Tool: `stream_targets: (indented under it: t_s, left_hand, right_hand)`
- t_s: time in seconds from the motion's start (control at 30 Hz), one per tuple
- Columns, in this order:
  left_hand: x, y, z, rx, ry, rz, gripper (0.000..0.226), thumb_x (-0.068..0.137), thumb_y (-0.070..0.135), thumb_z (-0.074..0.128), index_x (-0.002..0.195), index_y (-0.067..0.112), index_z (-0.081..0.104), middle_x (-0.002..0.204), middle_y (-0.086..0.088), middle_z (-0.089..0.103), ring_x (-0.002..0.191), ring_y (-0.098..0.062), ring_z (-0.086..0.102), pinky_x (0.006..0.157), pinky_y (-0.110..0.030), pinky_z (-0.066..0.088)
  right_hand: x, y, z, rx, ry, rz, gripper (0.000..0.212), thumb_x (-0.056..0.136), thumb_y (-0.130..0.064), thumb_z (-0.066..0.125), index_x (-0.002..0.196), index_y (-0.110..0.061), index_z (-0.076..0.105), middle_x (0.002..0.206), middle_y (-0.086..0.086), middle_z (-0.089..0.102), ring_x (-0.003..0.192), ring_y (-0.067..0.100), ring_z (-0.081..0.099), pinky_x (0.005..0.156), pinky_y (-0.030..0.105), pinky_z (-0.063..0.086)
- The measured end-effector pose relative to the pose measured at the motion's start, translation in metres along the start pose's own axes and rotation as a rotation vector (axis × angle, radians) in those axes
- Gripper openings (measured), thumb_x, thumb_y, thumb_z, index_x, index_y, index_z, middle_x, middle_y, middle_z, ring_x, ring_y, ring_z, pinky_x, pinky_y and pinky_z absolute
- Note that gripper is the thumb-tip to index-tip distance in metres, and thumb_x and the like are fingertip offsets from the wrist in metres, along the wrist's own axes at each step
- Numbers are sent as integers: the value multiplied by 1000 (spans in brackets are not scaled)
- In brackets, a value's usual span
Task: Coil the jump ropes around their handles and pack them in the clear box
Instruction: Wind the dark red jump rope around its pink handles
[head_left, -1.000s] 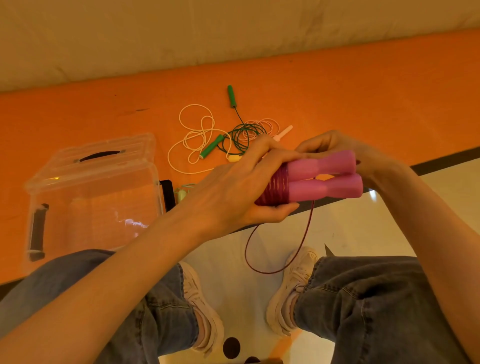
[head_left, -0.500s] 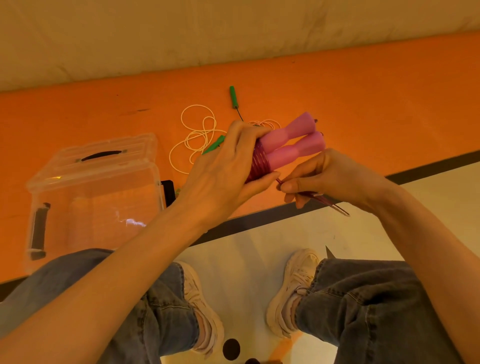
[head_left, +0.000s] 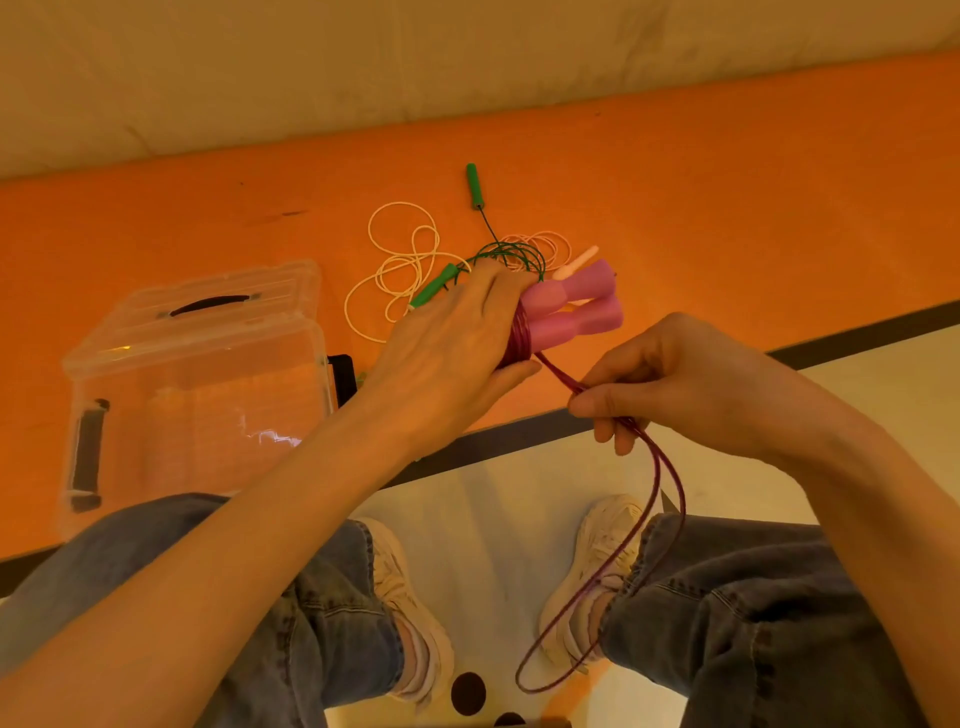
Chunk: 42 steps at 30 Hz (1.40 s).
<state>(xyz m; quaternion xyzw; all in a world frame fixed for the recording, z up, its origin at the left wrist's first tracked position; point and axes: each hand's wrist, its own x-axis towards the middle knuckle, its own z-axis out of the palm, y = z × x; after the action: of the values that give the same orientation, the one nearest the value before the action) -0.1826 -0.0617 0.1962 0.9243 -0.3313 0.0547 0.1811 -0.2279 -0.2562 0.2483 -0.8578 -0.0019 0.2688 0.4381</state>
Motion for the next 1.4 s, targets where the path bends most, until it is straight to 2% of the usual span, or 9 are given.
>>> stream_targets:
  t_s: [0.13, 0.27, 0.57, 0.7, 0.83, 1.07, 1.17, 1.27, 1.4]
  left_hand:
    - [2, 1, 2, 30, 10, 7, 66, 81, 36, 72, 135, 12, 44, 126, -8, 50, 99, -26, 57, 67, -28, 36]
    - [2, 4, 5, 39, -9, 38, 63, 79, 31, 74, 133, 8, 48, 122, -12, 54, 94, -31, 59, 69, -39, 44]
    - [2, 2, 7, 40, -1, -16, 70, 71, 42, 72, 132, 13, 51, 121, -9, 55, 86, -31, 62, 62, -31, 37]
    - [1, 1, 9, 17, 12, -19, 74, 69, 41, 78, 131, 11, 52, 118, -12, 59, 85, -33, 64, 63, -33, 43]
    - [2, 2, 8, 3, 36, -28, 67, 75, 49, 66, 129, 12, 54, 111, -9, 62, 87, -30, 64, 64, -33, 44]
    - [1, -3, 5, 22, 50, -10, 58, 83, 58, 47, 126, 19, 55, 111, 0, 62, 89, -21, 63, 64, -27, 37]
    - [0, -3, 6, 40, 32, 26, 55, 83, 59, 47, 123, 23, 56, 106, 3, 63, 85, -18, 62, 62, -25, 32]
    - [0, 2, 10, 48, -10, 98, 60, 83, 63, 41, 121, 21, 58, 105, 3, 65, 85, -18, 64, 60, -26, 37]
    - [-3, 7, 17, 4, -70, 141, 65, 84, 63, 48, 133, 20, 51, 116, 4, 64, 98, -18, 63, 64, -28, 42]
  right_hand:
    - [2, -3, 4, 32, -29, -39, 13, 86, -20, 66, 82, -11, 74, 66, 1, 71, 58, 11, 64, 62, 17, 53]
    - [4, -6, 10, 7, -45, -69, 17, 87, -20, 65, 81, -7, 74, 65, 1, 70, 56, 9, 63, 60, 15, 51]
    - [5, -6, 8, 68, -46, -98, 19, 87, -17, 64, 88, -2, 74, 65, 3, 69, 54, 8, 60, 57, 14, 50]
    - [5, -6, 7, 53, -51, -91, 18, 87, -19, 63, 89, -4, 74, 65, 1, 69, 54, 6, 60, 58, 14, 49]
    - [5, -6, 1, 57, -42, -72, 24, 82, -29, 65, 89, -8, 75, 66, 1, 69, 56, 8, 62, 59, 17, 51]
    - [-8, -2, -33, -44, -107, 17, 32, 63, -49, 67, 78, -22, 76, 61, 0, 65, 57, 10, 58, 71, 35, 50]
    - [-12, 2, -45, 13, 28, -66, 26, 62, -44, 67, 77, -25, 76, 63, 1, 64, 59, 10, 54, 61, 26, 46]
    - [-8, 2, -44, 31, 181, -201, 22, 66, -37, 64, 81, -25, 74, 65, -3, 67, 59, -1, 53, 52, 10, 41]
    - [4, 0, -33, -48, 254, -300, 26, 73, -34, 62, 89, -18, 73, 73, -5, 67, 67, -4, 58, 61, 8, 42]
